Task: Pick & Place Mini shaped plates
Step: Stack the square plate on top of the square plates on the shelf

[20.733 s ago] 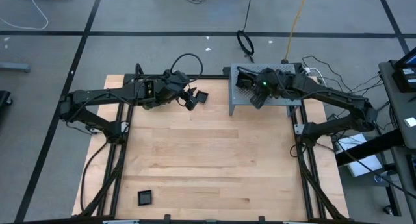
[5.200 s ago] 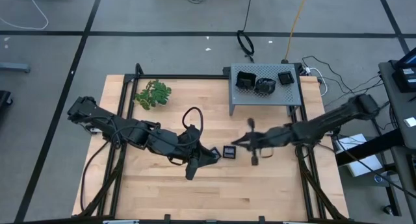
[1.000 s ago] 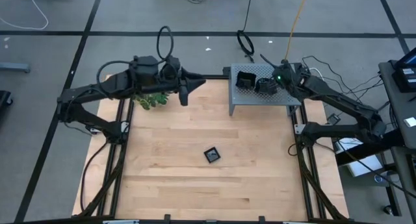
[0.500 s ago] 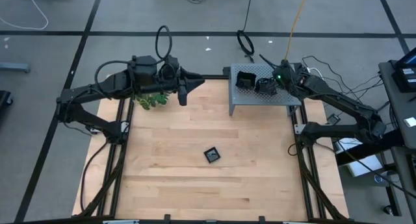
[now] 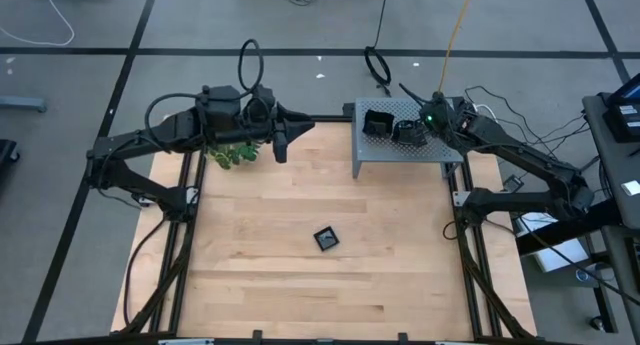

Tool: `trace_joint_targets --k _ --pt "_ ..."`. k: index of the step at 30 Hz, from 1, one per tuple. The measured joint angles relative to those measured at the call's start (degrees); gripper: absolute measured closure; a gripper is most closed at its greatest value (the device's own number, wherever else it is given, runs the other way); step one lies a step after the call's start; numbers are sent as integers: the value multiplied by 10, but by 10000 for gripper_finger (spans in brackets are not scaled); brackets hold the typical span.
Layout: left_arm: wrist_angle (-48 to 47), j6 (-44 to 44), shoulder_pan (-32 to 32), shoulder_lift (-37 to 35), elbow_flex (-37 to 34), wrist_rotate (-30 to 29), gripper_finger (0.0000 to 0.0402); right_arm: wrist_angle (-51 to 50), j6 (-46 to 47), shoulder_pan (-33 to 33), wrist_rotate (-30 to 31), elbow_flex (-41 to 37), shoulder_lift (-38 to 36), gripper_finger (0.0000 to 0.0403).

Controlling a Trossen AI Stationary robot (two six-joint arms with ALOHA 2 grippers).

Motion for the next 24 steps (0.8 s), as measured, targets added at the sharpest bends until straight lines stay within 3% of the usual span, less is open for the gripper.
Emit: trace_joint_targets --k 13,24 --pt "0 0 0 0 0 0 291 0 3 0 -9 0 0 392" --pt "-2 3 0 0 0 0 291 0 3 0 -9 0 0 323"
